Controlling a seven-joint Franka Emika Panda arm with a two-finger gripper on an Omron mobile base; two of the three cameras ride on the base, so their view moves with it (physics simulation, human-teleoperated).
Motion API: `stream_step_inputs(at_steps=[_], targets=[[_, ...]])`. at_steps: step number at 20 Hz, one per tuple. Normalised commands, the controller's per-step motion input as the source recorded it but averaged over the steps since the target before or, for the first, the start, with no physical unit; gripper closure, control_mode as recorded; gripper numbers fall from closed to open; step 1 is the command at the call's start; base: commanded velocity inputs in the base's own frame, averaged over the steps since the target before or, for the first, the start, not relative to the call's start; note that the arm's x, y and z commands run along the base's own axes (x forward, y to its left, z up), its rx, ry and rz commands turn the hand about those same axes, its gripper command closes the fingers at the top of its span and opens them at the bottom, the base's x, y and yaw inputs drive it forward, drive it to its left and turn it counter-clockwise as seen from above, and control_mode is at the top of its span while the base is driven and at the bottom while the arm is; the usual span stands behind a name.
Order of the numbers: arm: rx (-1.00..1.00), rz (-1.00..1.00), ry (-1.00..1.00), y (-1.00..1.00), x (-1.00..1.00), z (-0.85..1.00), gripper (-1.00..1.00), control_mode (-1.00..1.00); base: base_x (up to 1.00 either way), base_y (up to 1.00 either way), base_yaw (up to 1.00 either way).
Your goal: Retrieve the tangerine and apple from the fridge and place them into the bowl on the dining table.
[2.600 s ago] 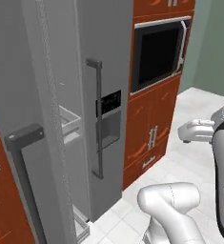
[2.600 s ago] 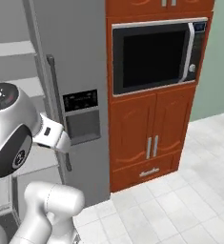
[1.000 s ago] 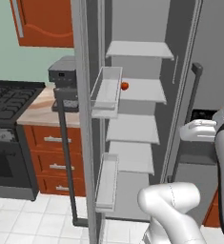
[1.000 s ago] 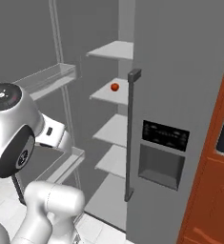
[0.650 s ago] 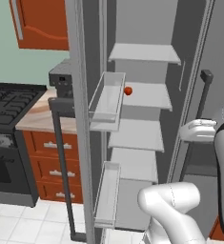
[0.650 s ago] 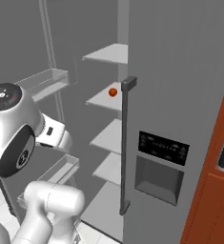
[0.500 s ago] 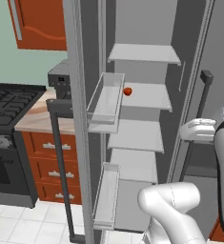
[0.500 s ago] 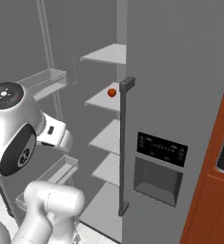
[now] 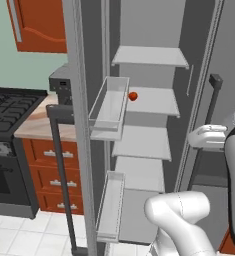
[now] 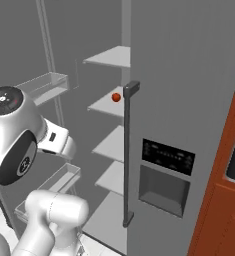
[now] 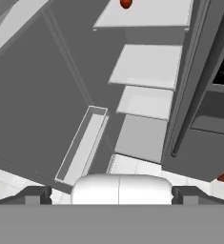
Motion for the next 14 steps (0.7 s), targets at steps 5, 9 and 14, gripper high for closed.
stream_step_inputs(at_steps=[5, 9, 14], targets=[[0.0, 0.0, 0.0, 0.0, 0.0, 0.0, -1.0, 1.0, 0.17, -0.43, 0.0], [0.0, 0.0, 0.0, 0.0, 0.0, 0.0, -1.0, 1.0, 0.23, -0.08, 0.0], [0.0, 0.0, 0.0, 0.0, 0.0, 0.0, -1.0, 1.0, 0.27, 0.07, 0.0]])
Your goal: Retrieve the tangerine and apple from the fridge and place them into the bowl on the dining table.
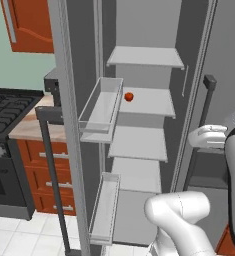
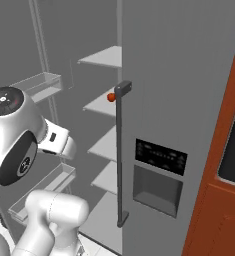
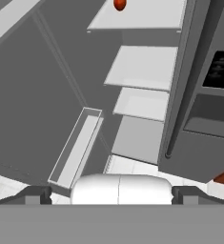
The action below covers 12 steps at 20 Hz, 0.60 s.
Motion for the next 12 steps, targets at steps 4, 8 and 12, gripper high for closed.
stream_step_inputs(at_steps=[4, 8, 12], targets=[[0.0, 0.0, 0.0, 0.0, 0.0, 0.0, -1.0, 1.0, 0.31, 0.03, 0.0], [0.0, 0.0, 0.0, 0.09, 0.12, 0.0, -1.0, -1.0, 0.3, 0.24, 0.0], [-0.02, 0.0, 0.01, 0.22, 0.45, -0.01, -1.0, -1.0, 0.0, 0.0, 0.0]])
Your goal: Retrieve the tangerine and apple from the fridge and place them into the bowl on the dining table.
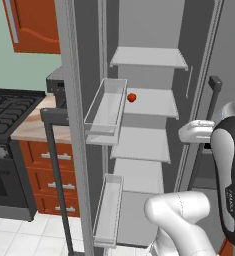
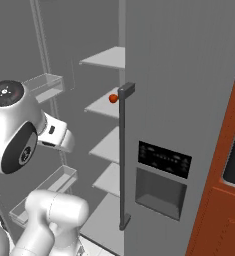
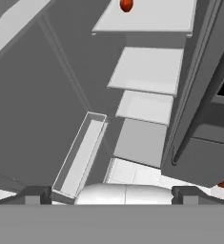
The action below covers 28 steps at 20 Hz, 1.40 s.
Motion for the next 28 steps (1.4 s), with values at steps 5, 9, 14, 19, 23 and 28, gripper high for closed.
stream_step_inputs(at_steps=[5, 9, 14, 19, 23, 28], targets=[[-0.03, 0.0, 0.04, 0.0, 0.26, 0.0, -1.0, -1.0, 0.0, 0.0, 0.0], [0.0, 0.0, 0.01, -0.1, 0.17, -0.06, -1.0, -1.0, 0.0, 0.0, 0.0], [0.0, 0.0, 0.0, -0.01, 0.35, -0.28, -1.0, -1.0, 0.0, 0.0, 0.0], [-0.03, 0.0, 0.0, 0.0, 0.36, -0.49, -1.0, -1.0, 0.0, 0.0, 0.0], [-0.07, 0.0, 0.0, 0.0, 0.43, -0.32, -1.0, -1.0, 0.0, 0.0, 0.0], [-0.08, 0.01, 0.0, 0.0, 0.43, -0.1, -1.0, -1.0, 0.0, 0.0, 0.0]])
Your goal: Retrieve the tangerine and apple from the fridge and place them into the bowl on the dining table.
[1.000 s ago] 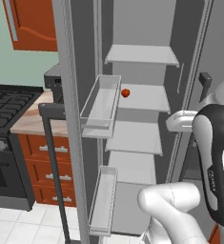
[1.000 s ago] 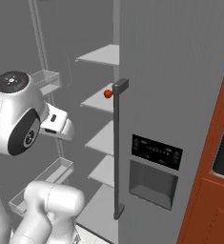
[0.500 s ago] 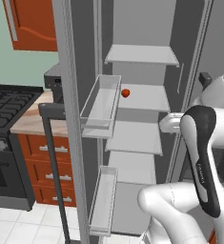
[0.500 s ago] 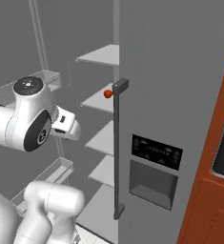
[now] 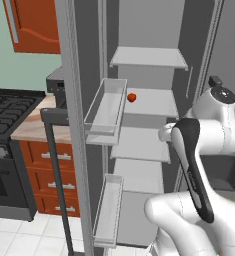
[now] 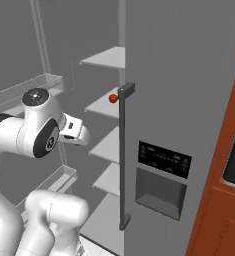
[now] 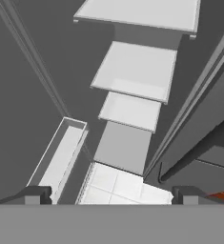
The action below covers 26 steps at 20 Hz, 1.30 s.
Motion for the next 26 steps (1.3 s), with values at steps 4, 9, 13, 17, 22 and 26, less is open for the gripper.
stream_step_inputs(at_steps=[4, 9, 13, 17, 22, 26], targets=[[-0.03, 0.03, 0.0, -0.07, 0.35, 0.0, -1.0, -1.0, 0.0, 0.0, 0.0], [0.0, 0.07, 0.0, -0.15, 0.27, 0.0, -1.0, -1.0, 0.0, 0.0, 0.0], [0.0, 0.13, -0.02, -0.06, 0.3, 0.0, -1.0, -1.0, 0.0, 0.0, 0.0], [0.0, 0.11, -0.12, 0.0, 0.21, 0.0, -1.0, -1.0, 0.0, 0.0, 0.0], [0.0, 0.08, -0.18, 0.0, 0.12, 0.0, -1.0, -1.0, 0.0, 0.0, 0.0], [0.0, 0.01, -0.12, 0.0, 0.21, 0.0, -1.0, -1.0, 0.0, 0.0, 0.0]])
